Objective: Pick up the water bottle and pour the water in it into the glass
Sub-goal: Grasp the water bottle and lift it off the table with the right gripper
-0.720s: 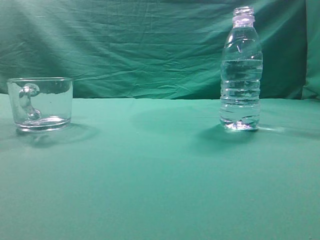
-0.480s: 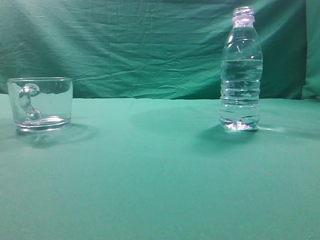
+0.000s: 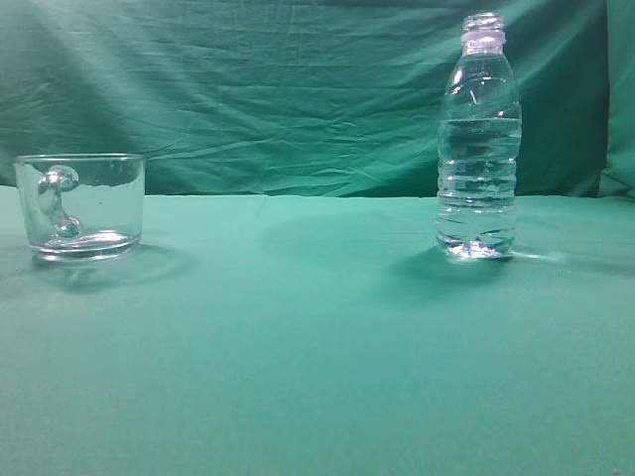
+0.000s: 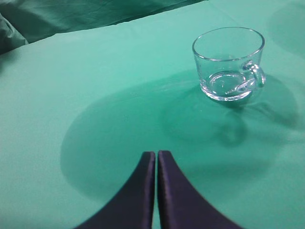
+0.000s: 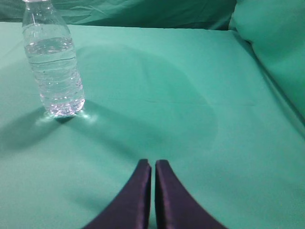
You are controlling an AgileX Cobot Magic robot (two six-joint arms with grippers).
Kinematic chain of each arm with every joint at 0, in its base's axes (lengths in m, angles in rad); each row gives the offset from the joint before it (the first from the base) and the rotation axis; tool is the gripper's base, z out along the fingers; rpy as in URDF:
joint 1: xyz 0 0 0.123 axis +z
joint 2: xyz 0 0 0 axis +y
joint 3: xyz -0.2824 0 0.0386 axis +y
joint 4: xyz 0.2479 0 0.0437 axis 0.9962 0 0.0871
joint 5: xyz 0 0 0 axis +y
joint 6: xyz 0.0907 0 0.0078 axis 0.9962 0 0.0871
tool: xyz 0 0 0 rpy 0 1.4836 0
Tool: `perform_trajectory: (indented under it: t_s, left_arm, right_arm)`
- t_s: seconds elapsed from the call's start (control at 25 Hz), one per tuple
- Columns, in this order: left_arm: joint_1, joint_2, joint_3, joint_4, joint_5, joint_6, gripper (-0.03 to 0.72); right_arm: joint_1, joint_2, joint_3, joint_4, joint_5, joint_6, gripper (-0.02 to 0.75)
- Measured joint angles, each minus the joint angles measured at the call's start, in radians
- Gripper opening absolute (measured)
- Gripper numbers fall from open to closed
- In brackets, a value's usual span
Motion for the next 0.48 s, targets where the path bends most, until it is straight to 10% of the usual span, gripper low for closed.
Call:
perform_trajectory:
  t_s: [0.48]
  left_arm:
    - [0.000,0.000,0.000,0.000,0.000,0.000,0.000]
  right_arm:
    - [0.000,0.000,0.004,-0.069,-0.173,0.025,0.000]
